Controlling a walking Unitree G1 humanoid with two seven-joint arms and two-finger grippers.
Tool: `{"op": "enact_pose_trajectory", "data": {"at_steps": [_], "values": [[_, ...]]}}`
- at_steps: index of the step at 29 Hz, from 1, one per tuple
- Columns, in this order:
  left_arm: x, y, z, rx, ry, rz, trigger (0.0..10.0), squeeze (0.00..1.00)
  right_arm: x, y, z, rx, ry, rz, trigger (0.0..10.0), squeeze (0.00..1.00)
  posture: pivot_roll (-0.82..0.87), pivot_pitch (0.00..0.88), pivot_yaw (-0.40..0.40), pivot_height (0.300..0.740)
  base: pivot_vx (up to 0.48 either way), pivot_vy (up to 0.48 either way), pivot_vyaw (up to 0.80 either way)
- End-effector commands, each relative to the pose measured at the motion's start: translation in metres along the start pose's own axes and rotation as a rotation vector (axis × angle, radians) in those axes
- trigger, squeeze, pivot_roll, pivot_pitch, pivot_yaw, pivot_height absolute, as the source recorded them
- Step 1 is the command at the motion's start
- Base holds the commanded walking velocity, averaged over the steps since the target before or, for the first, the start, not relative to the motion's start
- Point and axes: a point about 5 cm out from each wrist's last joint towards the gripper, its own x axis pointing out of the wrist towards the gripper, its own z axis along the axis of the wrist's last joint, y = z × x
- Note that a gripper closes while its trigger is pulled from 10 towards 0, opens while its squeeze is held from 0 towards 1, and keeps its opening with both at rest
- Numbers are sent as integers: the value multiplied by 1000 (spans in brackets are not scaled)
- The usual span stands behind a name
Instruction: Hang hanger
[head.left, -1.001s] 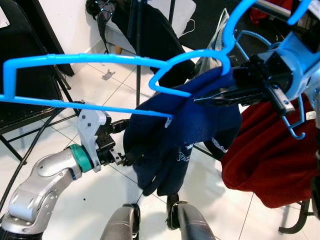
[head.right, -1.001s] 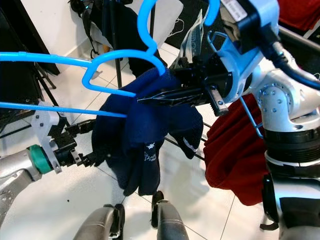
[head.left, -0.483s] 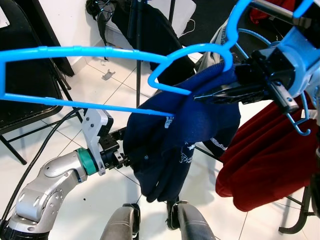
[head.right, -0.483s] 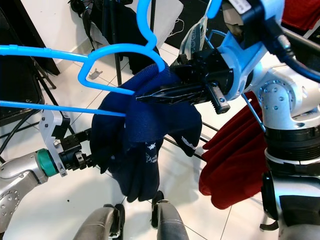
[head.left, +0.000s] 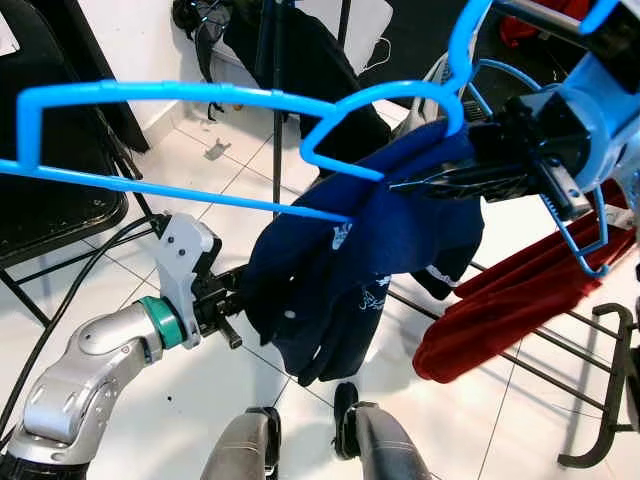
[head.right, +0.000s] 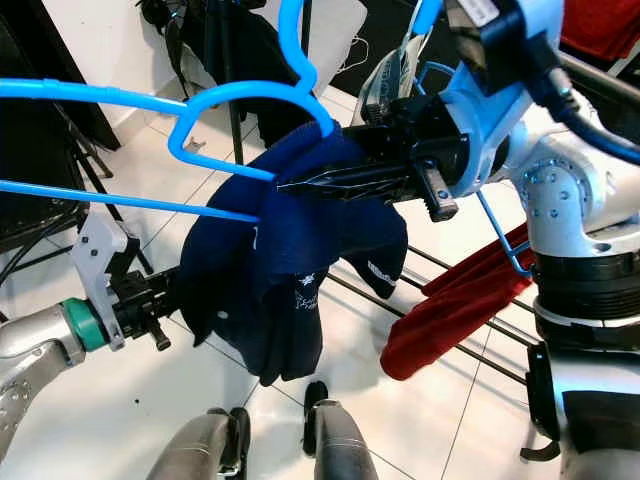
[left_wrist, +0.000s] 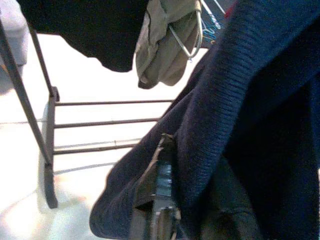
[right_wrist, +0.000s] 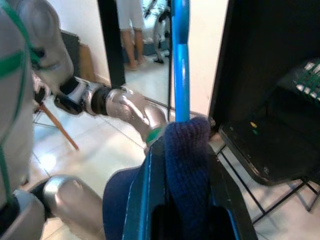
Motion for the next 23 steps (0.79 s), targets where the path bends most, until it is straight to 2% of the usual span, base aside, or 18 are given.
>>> {"op": "enact_pose_trajectory", "data": {"at_steps": [1,5,8,9,13,14,16,17,19,23], "values": [[-1,2,-6,7,26,24,0,0,-3,3,-1,-23,27,5,0,0,-45,191,49,740,0,0,0],[0,11,-8,106,74,127,0,0,-12,10,-28,22,130,-35,0,0,-45,198,50,740,0,0,0],[0,13,-8,119,92,153,0,0,-14,15,-38,30,179,-34,0,0,-49,205,57,740,0,0,0],[0,14,-9,144,116,153,10000,0,-14,22,-47,44,222,-28,0,0,-57,208,63,740,0,0,0],[2,11,-13,181,167,105,10000,0,-16,30,-59,51,294,-24,0,0,-66,209,68,740,0,0,0],[2,8,-15,206,189,60,10000,0,-17,32,-63,49,328,-30,0,0,-71,212,70,740,0,0,0],[2,8,-15,206,189,60,10000,0,-17,32,-63,49,328,-30,0,0,-71,212,70,740,0,0,0],[2,5,-17,228,216,4,10000,0,-19,34,-67,48,363,-35,0,0,-72,212,71,740,0,0,0],[2,3,-18,243,235,-37,10000,0,-21,36,-72,45,395,-32,0,0,-72,213,72,740,0,0,0],[2,1,-18,258,251,-72,10000,0,-21,37,-75,45,414,-28,0,0,-73,214,73,740,0,0,0]]}}
